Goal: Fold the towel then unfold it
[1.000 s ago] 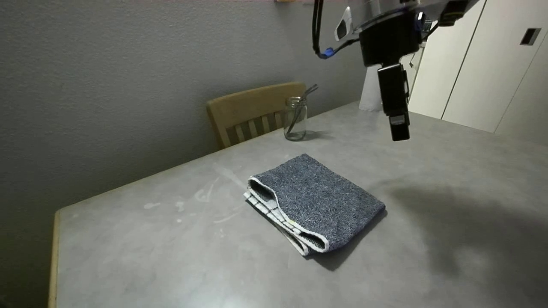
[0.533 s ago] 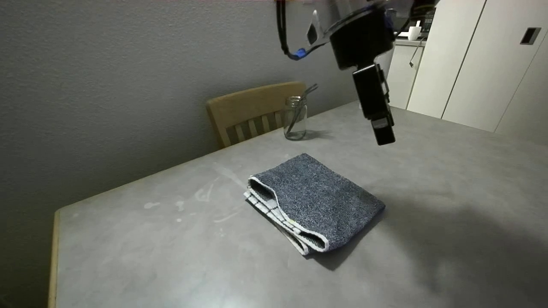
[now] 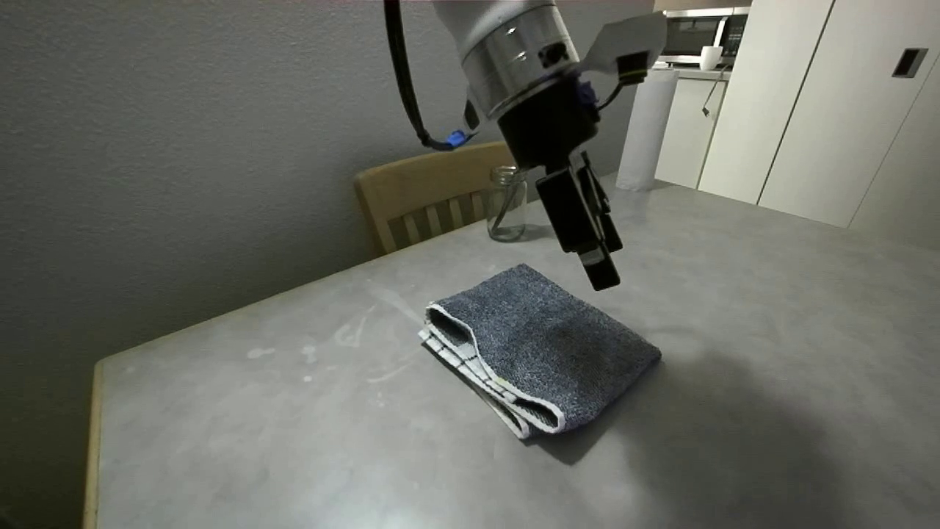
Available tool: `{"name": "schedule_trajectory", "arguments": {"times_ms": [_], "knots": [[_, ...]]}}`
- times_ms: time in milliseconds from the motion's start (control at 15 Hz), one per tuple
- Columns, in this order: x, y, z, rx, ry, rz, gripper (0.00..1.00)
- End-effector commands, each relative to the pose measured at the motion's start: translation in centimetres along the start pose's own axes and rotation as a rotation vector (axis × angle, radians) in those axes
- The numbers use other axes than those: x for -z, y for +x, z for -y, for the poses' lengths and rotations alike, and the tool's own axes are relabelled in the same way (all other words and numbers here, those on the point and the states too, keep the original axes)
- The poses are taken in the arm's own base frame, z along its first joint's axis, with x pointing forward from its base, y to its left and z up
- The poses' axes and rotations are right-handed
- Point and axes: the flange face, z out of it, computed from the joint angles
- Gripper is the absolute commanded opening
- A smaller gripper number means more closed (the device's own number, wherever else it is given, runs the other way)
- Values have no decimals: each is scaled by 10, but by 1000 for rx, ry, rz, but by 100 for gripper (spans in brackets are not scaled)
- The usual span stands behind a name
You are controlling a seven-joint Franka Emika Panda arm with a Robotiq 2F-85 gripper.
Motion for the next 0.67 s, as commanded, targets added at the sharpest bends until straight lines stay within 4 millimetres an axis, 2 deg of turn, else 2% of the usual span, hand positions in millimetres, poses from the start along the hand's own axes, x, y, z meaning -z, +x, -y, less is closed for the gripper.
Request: {"name": "schedule_trajectory", "arguments": {"times_ms": [0,267,600], "knots": [[2,0,0,-1,0,-1,100],[2,17,12,-43,-3,0,100],[-8,47,42,-136,-20,36,100]]}}
